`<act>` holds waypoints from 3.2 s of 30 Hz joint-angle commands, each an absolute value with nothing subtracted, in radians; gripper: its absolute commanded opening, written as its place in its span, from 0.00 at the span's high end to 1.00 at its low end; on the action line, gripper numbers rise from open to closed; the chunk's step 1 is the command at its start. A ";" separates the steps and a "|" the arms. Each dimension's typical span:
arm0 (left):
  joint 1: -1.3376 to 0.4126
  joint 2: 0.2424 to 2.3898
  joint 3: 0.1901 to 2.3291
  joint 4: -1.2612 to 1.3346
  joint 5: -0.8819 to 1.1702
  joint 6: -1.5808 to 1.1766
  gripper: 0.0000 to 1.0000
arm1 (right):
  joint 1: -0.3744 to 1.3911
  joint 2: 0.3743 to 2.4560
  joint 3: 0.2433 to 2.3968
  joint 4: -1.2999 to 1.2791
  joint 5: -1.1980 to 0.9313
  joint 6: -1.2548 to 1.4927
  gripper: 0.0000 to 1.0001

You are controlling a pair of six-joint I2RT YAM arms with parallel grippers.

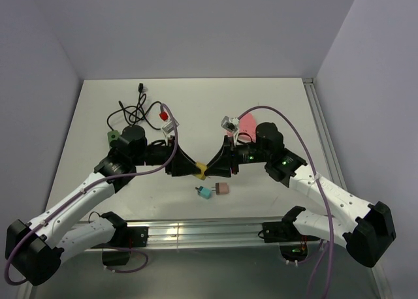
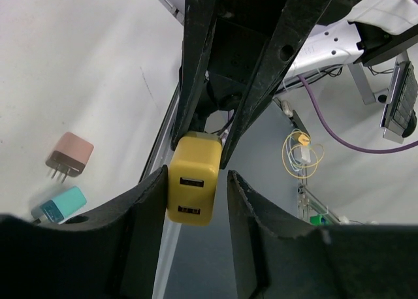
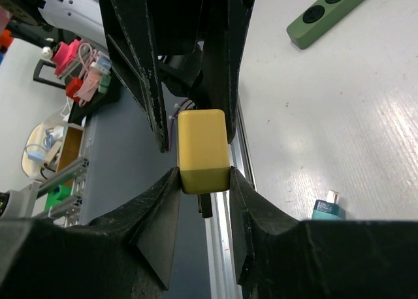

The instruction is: Insert the plug

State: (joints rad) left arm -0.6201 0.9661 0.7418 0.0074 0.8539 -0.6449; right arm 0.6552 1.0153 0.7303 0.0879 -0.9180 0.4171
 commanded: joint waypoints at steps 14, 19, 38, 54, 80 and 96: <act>-0.615 0.986 0.795 -0.052 0.922 -0.578 0.50 | 0.666 1.046 0.824 0.037 -0.959 0.342 1.00; -0.615 1.008 0.788 -0.020 0.933 -0.597 0.54 | 0.670 1.048 0.830 0.037 -0.968 0.342 1.00; -0.617 1.025 0.827 -0.119 0.855 -0.566 1.00 | 0.683 1.077 0.857 -0.032 -0.873 0.341 0.70; -0.275 1.037 0.965 -0.702 0.169 -0.496 1.00 | 0.632 0.954 0.782 -0.230 -0.382 0.416 0.32; 0.107 1.373 1.130 -0.586 -0.031 -0.232 1.00 | 0.647 0.936 0.531 -0.005 -0.535 0.459 0.36; 0.186 1.520 1.160 -0.542 -0.052 -0.063 1.00 | 0.681 0.942 0.523 -0.003 -0.520 0.453 0.36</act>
State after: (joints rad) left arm 0.1799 1.5219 1.1244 -0.5865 -0.0727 -0.1307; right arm 0.6662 0.9443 0.5335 -0.0509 -0.5194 0.4599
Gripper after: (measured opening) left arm 0.350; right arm 0.641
